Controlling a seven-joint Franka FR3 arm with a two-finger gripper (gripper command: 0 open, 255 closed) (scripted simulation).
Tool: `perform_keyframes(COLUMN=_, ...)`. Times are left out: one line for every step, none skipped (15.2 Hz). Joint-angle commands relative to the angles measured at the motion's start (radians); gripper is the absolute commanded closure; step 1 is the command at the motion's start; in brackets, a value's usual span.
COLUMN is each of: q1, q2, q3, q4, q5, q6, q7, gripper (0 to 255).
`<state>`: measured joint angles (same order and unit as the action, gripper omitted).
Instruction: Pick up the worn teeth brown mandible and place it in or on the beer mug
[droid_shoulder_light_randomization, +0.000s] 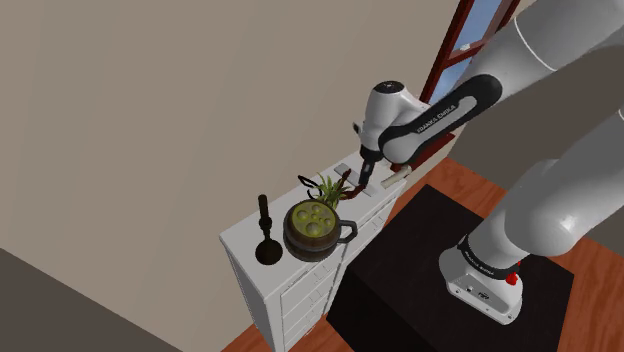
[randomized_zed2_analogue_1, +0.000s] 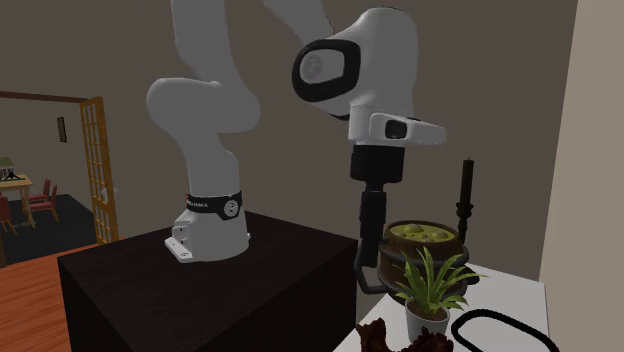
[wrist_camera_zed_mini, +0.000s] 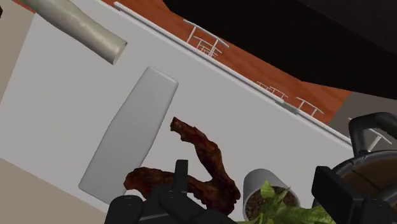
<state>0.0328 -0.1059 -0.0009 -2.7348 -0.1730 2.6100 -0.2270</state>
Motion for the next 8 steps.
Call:
perform_keyframes(q1=-0.005, q2=0.108, q3=0.0, q4=0.026, q5=-0.04, q6=0.097, q7=0.001, gripper=0)
perform_keyframes(q1=-0.007, q2=0.157, q3=-0.002, q4=0.042, q5=-0.063, q6=0.137, q7=0.003, gripper=0)
perform_keyframes(q1=-0.007, q2=0.206, q3=-0.006, q4=0.06, q5=-0.089, q6=0.174, q7=0.007, gripper=0)
perform_keyframes(q1=-0.006, q2=0.255, q3=-0.012, q4=0.08, q5=-0.116, q6=0.209, q7=0.013, gripper=0)
perform_keyframes(q1=-0.001, q2=0.303, q3=-0.02, q4=0.101, q5=-0.143, q6=0.243, q7=0.02, gripper=0)
perform_keyframes(q1=0.005, q2=0.351, q3=-0.031, q4=0.124, q5=-0.17, q6=0.274, q7=0.026, gripper=0)
perform_keyframes(q1=0.015, q2=0.398, q3=-0.043, q4=0.149, q5=-0.194, q6=0.304, q7=0.032, gripper=0)
perform_keyframes(q1=0.024, q2=0.44, q3=-0.055, q4=0.172, q5=-0.213, q6=0.329, q7=0.036, gripper=0)
